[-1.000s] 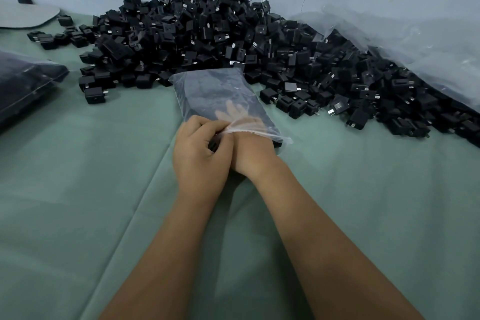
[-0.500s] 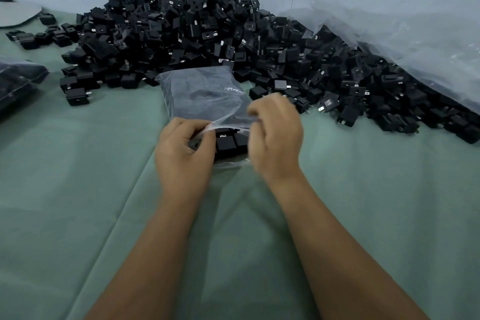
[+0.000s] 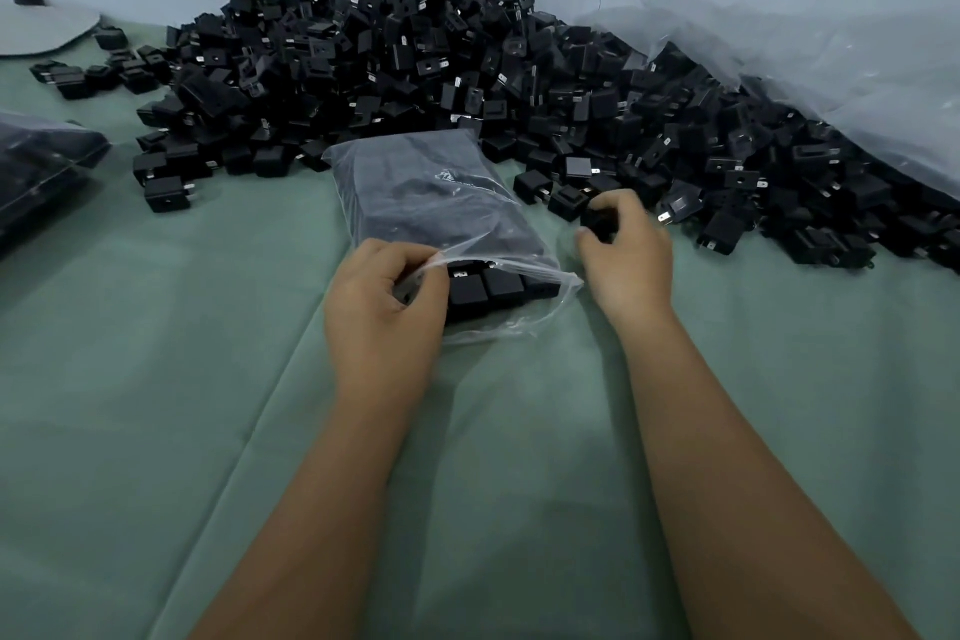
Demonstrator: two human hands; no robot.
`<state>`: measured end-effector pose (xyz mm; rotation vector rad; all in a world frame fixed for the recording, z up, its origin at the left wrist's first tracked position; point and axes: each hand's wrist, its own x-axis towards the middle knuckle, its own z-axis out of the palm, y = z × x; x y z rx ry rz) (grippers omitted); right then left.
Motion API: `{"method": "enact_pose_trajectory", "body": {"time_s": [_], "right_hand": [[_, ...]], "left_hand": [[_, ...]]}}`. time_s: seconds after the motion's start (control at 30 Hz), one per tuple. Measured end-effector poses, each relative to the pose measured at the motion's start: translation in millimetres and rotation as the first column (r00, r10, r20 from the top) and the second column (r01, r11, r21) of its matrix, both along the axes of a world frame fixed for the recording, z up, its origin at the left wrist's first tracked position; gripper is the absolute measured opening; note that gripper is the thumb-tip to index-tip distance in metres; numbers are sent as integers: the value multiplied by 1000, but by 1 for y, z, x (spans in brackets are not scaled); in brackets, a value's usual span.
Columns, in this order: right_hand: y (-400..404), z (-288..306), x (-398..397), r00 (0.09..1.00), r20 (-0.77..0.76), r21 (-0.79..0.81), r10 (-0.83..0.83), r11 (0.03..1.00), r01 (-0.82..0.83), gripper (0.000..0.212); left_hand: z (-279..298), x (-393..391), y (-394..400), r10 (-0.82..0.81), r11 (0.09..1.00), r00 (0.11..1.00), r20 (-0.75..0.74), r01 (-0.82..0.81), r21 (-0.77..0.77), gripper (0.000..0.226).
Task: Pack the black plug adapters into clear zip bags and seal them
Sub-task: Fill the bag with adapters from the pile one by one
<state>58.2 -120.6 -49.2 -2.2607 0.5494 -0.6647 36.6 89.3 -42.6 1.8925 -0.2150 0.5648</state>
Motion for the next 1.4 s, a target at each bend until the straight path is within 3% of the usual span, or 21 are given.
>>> {"method": "enact_pose_trajectory", "body": {"time_s": [0.07, 0.17, 0.27, 0.37, 0.53, 0.67, 0.73, 0.9, 1.07, 1.17, 1.4], "right_hand": [[1, 1, -8, 991, 134, 177, -29, 984, 5, 23], [7, 8, -20, 954, 286, 348, -92, 937, -14, 40], [20, 12, -31, 930, 337, 429, -149, 903, -10, 47], [41, 14, -46, 915, 389, 303, -109, 953, -15, 42], [79, 11, -71, 902, 404, 9, 154, 985, -172, 32], [95, 11, -75, 928, 288, -386, 237, 916, -114, 36], [97, 10, -71, 933, 245, -482, 262, 869, -117, 31], [100, 11, -73, 965, -42, -514, 261, 822, -244, 16], [116, 7, -82, 994, 12, -561, 106, 824, -81, 24], [121, 5, -77, 993, -56, -567, 108, 815, -120, 37], [123, 2, -65, 974, -154, -552, 167, 803, -224, 45]], "left_hand": [[0, 0, 0, 2, 1000, 1000, -8, -2, -1, 13], [-1, 0, 0, 0, 1000, 1000, -2, 0, 3, 13], [-1, 1, 0, 0, 1000, 1000, -11, 0, -4, 10], [-1, 1, 0, -4, 1000, 1000, -16, 4, -14, 10], [0, 0, 1, -21, 999, 1000, -4, 21, -26, 10], [0, -3, 1, -31, 999, 999, 19, 32, -33, 12], [-1, -2, 0, -29, 999, 999, 30, 30, -28, 10], [-2, -1, 0, -39, 998, 999, 26, 40, -40, 9], [1, -2, 0, -51, 996, 998, 42, 54, -71, 17], [1, -1, 0, -49, 997, 997, 56, 52, -58, 21], [0, 1, -2, -41, 998, 997, 59, 44, -47, 13]]}}
